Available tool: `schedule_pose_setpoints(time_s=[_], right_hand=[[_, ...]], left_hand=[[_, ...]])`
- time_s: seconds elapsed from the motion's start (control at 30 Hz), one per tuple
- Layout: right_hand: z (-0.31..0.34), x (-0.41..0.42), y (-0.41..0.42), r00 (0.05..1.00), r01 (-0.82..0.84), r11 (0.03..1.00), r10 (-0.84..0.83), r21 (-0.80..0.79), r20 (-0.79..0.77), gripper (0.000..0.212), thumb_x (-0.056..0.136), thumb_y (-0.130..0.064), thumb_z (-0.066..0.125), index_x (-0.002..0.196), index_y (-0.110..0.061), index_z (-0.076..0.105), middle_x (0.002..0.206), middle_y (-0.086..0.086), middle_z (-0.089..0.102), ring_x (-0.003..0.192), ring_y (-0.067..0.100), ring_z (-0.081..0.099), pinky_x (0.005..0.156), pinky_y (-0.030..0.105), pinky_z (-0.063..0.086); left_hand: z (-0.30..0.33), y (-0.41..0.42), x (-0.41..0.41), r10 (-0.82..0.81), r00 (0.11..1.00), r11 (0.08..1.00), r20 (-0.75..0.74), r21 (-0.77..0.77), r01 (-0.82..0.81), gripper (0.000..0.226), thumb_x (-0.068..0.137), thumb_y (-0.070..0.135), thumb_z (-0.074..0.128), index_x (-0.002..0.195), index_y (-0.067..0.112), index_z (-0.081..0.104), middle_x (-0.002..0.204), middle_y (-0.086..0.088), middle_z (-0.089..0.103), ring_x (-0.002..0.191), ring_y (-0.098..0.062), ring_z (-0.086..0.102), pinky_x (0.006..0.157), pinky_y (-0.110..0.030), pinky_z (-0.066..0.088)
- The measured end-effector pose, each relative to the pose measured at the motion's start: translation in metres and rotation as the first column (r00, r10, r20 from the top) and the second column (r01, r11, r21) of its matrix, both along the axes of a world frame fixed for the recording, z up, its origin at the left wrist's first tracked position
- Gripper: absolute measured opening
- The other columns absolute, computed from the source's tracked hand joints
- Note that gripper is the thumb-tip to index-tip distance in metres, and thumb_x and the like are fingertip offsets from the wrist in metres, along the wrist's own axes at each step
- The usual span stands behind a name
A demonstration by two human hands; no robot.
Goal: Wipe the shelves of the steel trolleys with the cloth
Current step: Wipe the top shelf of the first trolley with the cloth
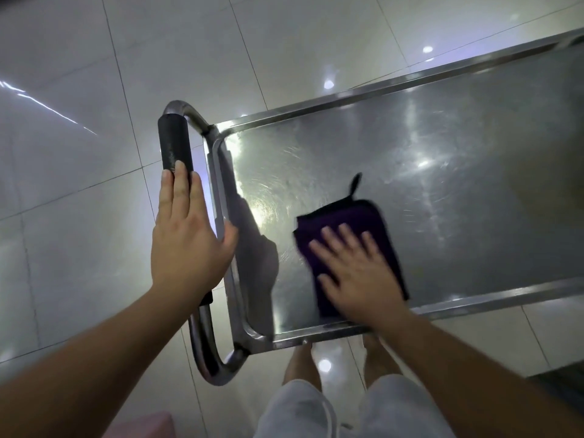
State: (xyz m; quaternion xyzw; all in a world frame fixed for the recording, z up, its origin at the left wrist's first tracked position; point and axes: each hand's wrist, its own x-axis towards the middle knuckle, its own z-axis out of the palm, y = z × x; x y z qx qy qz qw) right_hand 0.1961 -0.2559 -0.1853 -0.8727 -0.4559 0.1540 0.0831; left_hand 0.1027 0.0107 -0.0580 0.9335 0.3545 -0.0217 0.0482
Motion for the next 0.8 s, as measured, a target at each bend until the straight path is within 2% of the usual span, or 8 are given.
schedule_pose_setpoints(time_s=[0.1,0.2,0.3,0.4,0.5,0.63,0.73,0.8], right_hand=[[-0.001,0.081,-0.047,0.968,0.245,0.963,-0.237,-0.111,0.078,0.068,0.099,-0.056,0.033,0.163,-0.036,0.021,0.172,-0.001,0.018,0.159,0.025,0.01,0.127,0.054,0.009],[0.002,0.139,-0.076,0.883,0.469,0.863,-0.454,-0.188,0.119,0.07,0.102,-0.06,0.021,0.166,-0.032,0.012,0.174,0.002,0.007,0.16,0.028,0.003,0.127,0.055,0.005],[0.003,0.156,-0.073,0.861,0.509,0.835,-0.49,-0.21,0.137,0.074,0.102,-0.06,0.018,0.166,-0.024,0.01,0.174,0.009,0.002,0.159,0.034,-0.002,0.128,0.056,0.002],[0.005,0.14,-0.041,0.86,0.511,0.837,-0.496,-0.197,0.122,0.076,0.101,-0.058,0.02,0.165,-0.018,0.013,0.173,0.013,0.003,0.158,0.038,-0.001,0.128,0.056,0.004],[0.007,0.097,0.021,0.916,0.402,0.903,-0.392,-0.155,0.089,0.075,0.101,-0.056,0.027,0.165,-0.019,0.018,0.172,0.014,0.01,0.158,0.04,0.004,0.127,0.057,0.007],[0.006,0.007,0.119,0.997,0.079,0.995,-0.08,-0.056,-0.021,0.072,0.102,-0.055,0.025,0.166,-0.024,0.011,0.174,0.006,0.004,0.159,0.034,-0.007,0.127,0.055,0.002],[0.008,-0.047,0.17,0.977,-0.187,0.982,0.182,-0.032,-0.111,0.07,0.1,-0.052,0.006,0.163,-0.027,-0.012,0.174,0.001,-0.008,0.155,0.032,-0.026,0.125,0.053,-0.01],[0.011,-0.058,0.189,0.948,-0.289,0.957,0.285,-0.009,-0.138,0.07,0.095,-0.047,-0.002,0.157,-0.024,-0.023,0.174,-0.001,-0.002,0.156,0.031,-0.024,0.125,0.052,-0.01]], left_hand=[[-0.001,0.001,0.001,-0.001,1.0,1.0,-0.011,0.001,0.001,0.084,0.101,0.046,0.054,0.167,0.012,0.015,0.176,-0.005,0.001,0.162,-0.021,-0.007,0.129,-0.049,0.015],[-0.003,0.003,0.0,-0.016,1.0,1.0,-0.004,0.007,0.016,0.086,0.1,0.044,0.056,0.167,0.011,0.015,0.176,-0.005,0.001,0.162,-0.021,-0.007,0.129,-0.046,0.012],[-0.006,0.004,-0.002,-0.022,1.0,1.0,0.004,0.02,0.021,0.086,0.1,0.044,0.057,0.166,0.008,0.016,0.176,-0.008,0.004,0.162,-0.023,-0.005,0.13,-0.048,0.015],[-0.006,0.005,-0.003,-0.012,1.0,1.0,0.004,0.021,0.012,0.087,0.099,0.045,0.057,0.166,0.007,0.017,0.176,-0.008,0.005,0.162,-0.022,-0.004,0.129,-0.05,0.018],[-0.005,0.004,-0.002,-0.008,1.0,1.0,0.007,0.016,0.008,0.087,0.099,0.045,0.058,0.166,0.007,0.017,0.176,-0.008,0.006,0.162,-0.022,-0.004,0.129,-0.05,0.019],[-0.004,0.004,0.0,-0.019,1.0,0.999,-0.021,0.031,0.019,0.087,0.1,0.044,0.058,0.166,0.006,0.017,0.176,-0.009,0.005,0.162,-0.022,-0.006,0.13,-0.043,0.009],[-0.002,0.003,0.002,-0.01,1.0,0.999,-0.02,0.03,0.01,0.08,0.102,0.042,0.049,0.166,0.006,0.016,0.176,-0.008,0.004,0.162,-0.021,-0.008,0.13,-0.037,0.004],[-0.002,0.001,0.004,0.007,1.0,1.0,-0.009,0.028,-0.007,0.077,0.101,0.04,0.042,0.166,0.007,0.017,0.176,-0.007,0.004,0.162,-0.02,-0.007,0.129,-0.036,0.005]])
